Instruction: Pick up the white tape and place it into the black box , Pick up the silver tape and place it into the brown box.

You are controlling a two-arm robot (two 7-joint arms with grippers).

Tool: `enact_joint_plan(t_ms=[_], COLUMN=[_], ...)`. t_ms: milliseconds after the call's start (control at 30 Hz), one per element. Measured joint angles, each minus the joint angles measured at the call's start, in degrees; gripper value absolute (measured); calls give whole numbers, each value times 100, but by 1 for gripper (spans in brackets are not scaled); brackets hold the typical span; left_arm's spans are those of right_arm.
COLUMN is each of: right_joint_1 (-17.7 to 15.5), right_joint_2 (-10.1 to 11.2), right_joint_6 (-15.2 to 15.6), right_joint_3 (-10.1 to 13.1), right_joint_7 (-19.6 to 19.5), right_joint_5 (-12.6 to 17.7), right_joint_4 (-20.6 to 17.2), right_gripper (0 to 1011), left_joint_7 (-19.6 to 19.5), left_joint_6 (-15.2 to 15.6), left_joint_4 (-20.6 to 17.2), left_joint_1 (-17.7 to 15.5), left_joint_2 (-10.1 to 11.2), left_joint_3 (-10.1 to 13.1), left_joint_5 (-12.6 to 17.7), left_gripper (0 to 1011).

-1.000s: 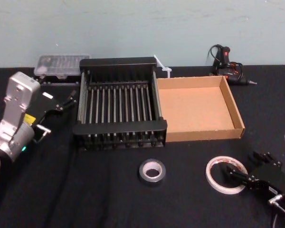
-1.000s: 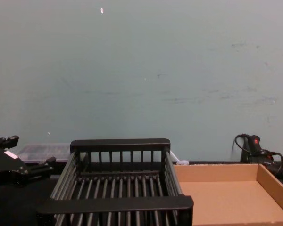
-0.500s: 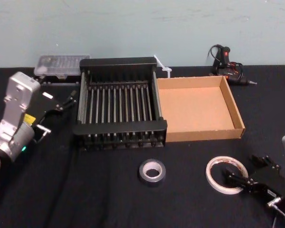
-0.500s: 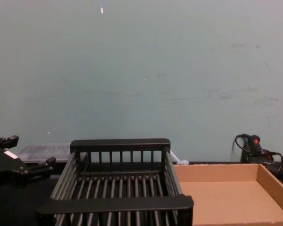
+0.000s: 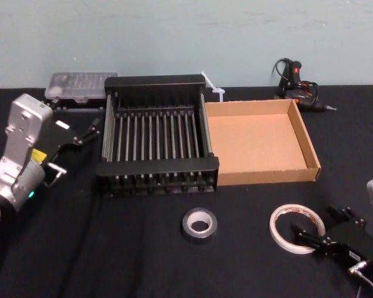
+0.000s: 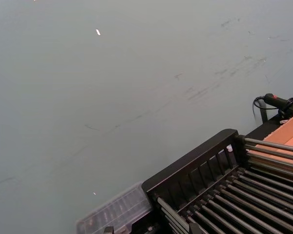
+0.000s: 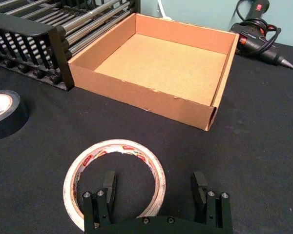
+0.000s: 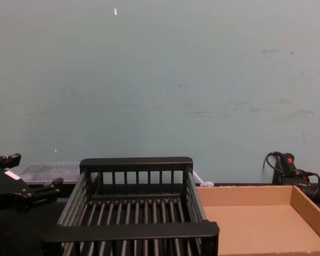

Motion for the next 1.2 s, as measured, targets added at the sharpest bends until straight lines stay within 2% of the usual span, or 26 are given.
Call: enact_joint_plan(t_ms=[367, 833, 1033, 1200], right_joint_1=[-25, -23, -23, -23], right_joint_2=[-112, -114, -111, -108], right_joint_6=[59, 64, 62, 60], right_joint_3=[75, 82, 79, 76], right_joint_7=[105, 107, 104, 101], right_joint_5=[-110, -121, -116, -111], right_joint_4=[7, 10, 10, 8], right_gripper=[1000, 1000, 908, 775], left_joint_7=[0, 0, 0, 0], left_joint_6=[0, 0, 0, 0], left_joint_4=[0, 0, 0, 0], left_joint_1=[0, 0, 0, 0], left_joint_2=[0, 0, 0, 0], left_joint_3=[0, 0, 0, 0], left_joint_5=[0, 0, 0, 0], left_gripper=[1001, 1001, 1001, 1001])
